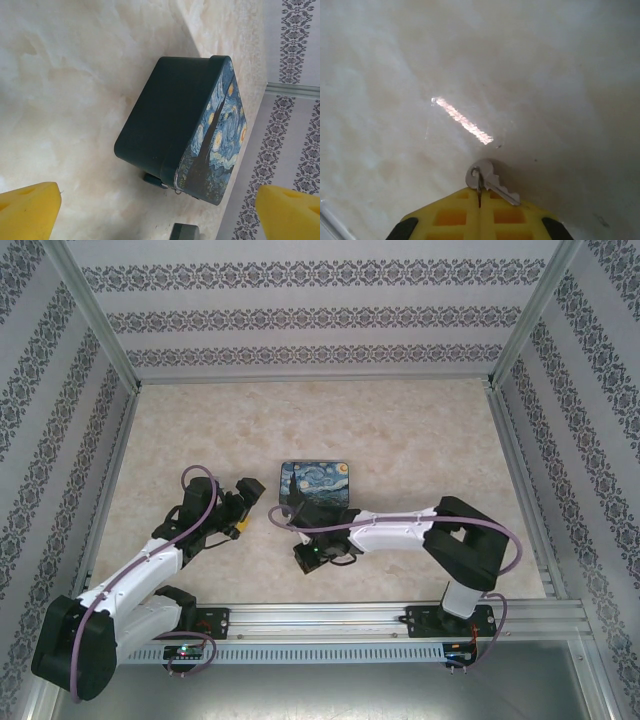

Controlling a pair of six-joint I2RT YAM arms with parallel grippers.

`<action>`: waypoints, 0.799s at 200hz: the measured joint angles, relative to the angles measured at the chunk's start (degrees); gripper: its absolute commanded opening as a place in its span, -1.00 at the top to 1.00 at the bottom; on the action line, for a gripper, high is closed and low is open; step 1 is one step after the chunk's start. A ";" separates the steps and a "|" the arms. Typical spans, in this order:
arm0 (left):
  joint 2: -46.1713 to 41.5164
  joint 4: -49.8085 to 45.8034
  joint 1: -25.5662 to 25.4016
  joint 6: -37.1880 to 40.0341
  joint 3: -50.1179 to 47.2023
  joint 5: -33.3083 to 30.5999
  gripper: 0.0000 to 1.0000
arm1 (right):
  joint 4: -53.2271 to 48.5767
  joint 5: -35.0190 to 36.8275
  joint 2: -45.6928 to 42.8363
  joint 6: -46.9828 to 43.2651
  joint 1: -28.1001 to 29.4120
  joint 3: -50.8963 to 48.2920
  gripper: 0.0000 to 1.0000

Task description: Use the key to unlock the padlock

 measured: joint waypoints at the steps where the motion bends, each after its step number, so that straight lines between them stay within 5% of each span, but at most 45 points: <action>1: -0.04 0.00 0.00 0.00 0.00 -0.02 -0.99 | 0.04 0.07 0.00 0.02 -0.02 0.04 0.82; 13: -0.37 0.00 0.00 0.00 0.00 -0.02 -0.99 | 0.31 0.70 -0.02 0.44 -0.04 0.02 0.36; 48: -1.01 0.02 0.00 0.00 0.00 -0.02 -0.99 | -0.66 2.75 -3.93 1.86 -0.04 -1.27 0.08; 112: -0.96 0.07 0.00 0.00 0.00 -0.02 -0.99 | -2.45 6.47 -7.65 4.90 -0.04 -1.55 -0.02; 160: -0.20 1.27 0.00 -0.02 0.00 -0.02 -0.99 | -5.31 7.76 -2.03 2.19 -0.04 2.78 0.02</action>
